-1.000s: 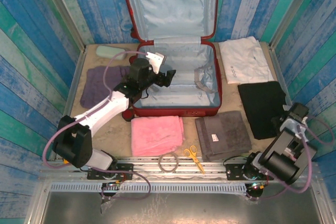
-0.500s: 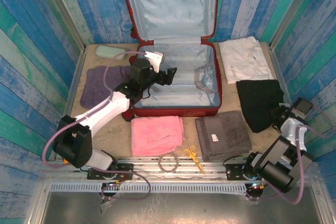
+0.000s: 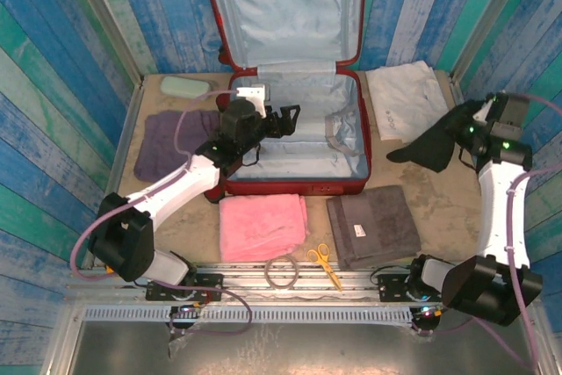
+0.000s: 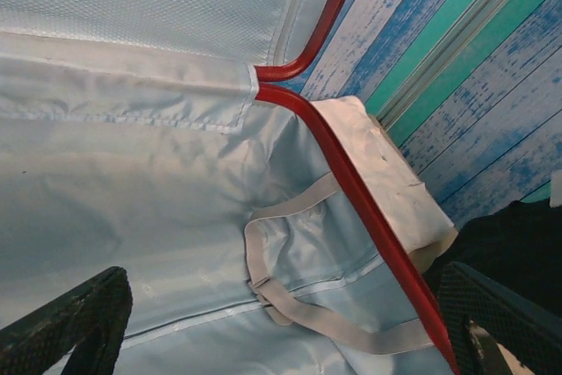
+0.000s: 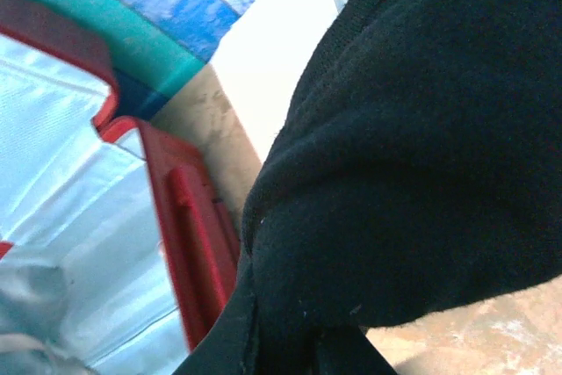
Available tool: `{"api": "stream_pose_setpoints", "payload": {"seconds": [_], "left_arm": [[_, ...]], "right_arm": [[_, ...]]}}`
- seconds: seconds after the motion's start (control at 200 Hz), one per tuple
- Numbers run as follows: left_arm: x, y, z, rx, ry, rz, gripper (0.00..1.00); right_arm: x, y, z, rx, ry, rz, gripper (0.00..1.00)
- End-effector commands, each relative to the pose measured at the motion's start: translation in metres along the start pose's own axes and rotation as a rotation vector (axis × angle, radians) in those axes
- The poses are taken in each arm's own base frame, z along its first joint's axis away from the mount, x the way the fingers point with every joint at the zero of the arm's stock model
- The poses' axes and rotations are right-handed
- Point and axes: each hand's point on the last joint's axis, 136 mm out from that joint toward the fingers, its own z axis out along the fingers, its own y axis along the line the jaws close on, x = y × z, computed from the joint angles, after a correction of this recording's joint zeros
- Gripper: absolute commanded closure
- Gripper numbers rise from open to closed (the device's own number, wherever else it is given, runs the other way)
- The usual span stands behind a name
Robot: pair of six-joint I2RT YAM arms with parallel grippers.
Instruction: Pack the luggage
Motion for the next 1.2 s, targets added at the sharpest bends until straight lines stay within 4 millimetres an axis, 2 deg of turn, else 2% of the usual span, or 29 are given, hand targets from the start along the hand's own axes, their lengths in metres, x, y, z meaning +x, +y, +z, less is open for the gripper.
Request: {"api": "stream_pose_setpoints", "payload": {"seconds": [0.0,0.14,0.331,0.511,0.706,0.841,1.032,1.197], "left_arm": [[-0.017,-0.024,0.001,0.108,-0.047,0.003,0.07],[-0.023,-0.06,-0.004,0.291,-0.042,0.078,0.07],[-0.028,-0.094,-0.019,0.506,-0.091,0.105,0.07],[-0.028,-0.12,-0.03,0.713,-0.1,0.061,0.07],[-0.04,-0.121,-0.04,0.916,-0.114,-0.054,0.07],[-0.04,-0.13,-0.043,1.083,-0.073,-0.091,0.07],[-0.034,-0.139,-0.046,1.272,-0.031,-0.173,0.07],[-0.027,-0.143,-0.035,1.293,0.002,-0.19,0.07]], "right_arm": [[-0.014,0.035,-0.015,-0.057,-0.009,-0.079,1.0],[-0.026,0.081,-0.03,-0.115,-0.01,-0.21,0.99],[-0.038,0.133,-0.057,-0.222,-0.027,-0.381,1.0],[-0.035,0.175,-0.085,-0.411,-0.006,-0.505,0.99],[-0.02,0.221,-0.133,-0.663,-0.061,-0.678,0.99],[-0.024,0.24,-0.165,-0.757,-0.111,-0.741,1.0],[-0.032,0.261,-0.193,-0.85,-0.127,-0.772,0.99],[-0.032,0.277,-0.213,-0.964,-0.14,-0.79,0.99]]}}
